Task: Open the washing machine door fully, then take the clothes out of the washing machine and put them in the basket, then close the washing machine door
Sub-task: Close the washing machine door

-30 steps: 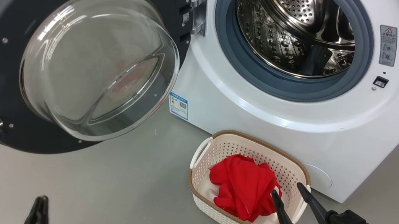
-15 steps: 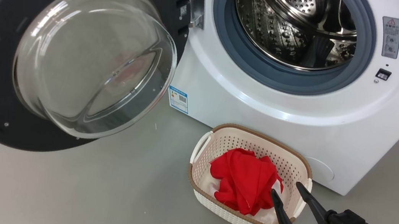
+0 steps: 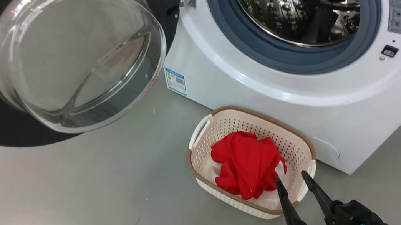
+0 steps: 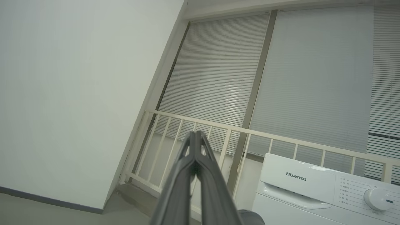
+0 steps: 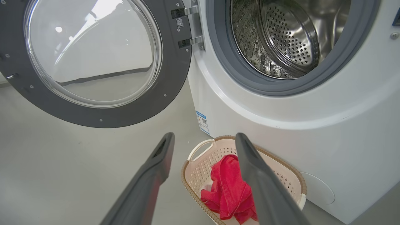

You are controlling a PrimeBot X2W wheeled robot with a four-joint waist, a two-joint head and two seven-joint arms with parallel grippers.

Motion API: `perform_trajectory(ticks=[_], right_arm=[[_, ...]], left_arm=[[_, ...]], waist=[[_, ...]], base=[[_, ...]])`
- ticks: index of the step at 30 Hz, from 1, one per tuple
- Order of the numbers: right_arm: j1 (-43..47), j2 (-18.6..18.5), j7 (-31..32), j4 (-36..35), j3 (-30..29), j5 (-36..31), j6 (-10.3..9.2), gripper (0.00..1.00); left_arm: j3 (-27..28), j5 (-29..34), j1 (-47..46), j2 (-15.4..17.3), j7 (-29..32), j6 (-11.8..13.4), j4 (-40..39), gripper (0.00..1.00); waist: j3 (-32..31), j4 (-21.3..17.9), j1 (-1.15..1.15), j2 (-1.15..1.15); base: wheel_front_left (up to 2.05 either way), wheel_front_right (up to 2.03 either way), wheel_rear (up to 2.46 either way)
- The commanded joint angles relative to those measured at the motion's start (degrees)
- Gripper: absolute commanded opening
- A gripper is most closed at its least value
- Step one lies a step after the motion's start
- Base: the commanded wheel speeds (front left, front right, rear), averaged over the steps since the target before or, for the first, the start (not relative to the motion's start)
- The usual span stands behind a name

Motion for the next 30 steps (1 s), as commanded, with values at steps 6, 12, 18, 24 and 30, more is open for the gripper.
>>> perform_trajectory(ticks=[6, 12, 18, 24, 30], right_arm=[[-1.97, -0.2, -0.37, -1.26, 0.66, -0.6, 0.28, 1.0], [-2.54, -0.54, -0.37, -1.3, 0.63, -0.87, 0.28, 1.0], [-3.41, -0.64, -0.37, -0.97, 1.31, -1.11, 0.28, 1.0], [-4.36, -0.95, -0.37, -0.93, 1.59, -1.29, 0.28, 1.0], [-4.69, -1.05, -0.37, -0.94, 1.37, -1.44, 0.28, 1.0]], left_arm=[[-1.7, -12.86, -9.24, 10.76, 4.96, -0.37, 13.32, 0.0], [-4.67, -20.27, -15.07, 14.57, 14.62, -0.37, 25.75, 0.0], [-8.25, -23.37, -18.54, 16.75, 24.83, -0.37, 34.25, 0.0], [-11.42, -25.24, -20.0, 17.63, 34.64, -0.37, 39.57, 0.0], [-12.36, -27.25, -20.01, 17.77, 41.26, -0.37, 42.73, 0.0]], waist=[[2.09, -0.78, 0.0, 0.0], [3.34, -1.05, 0.0, 0.0], [4.88, -1.52, 0.0, 0.0], [6.55, -1.96, 0.0, 0.0], [7.32, -2.21, 0.0, 0.0]], base=[[0.0, 0.0, 0.0], [0.0, 0.0, 0.0], [0.0, 0.0, 0.0], [0.0, 0.0, 0.0], [0.0, 0.0, 0.0]])
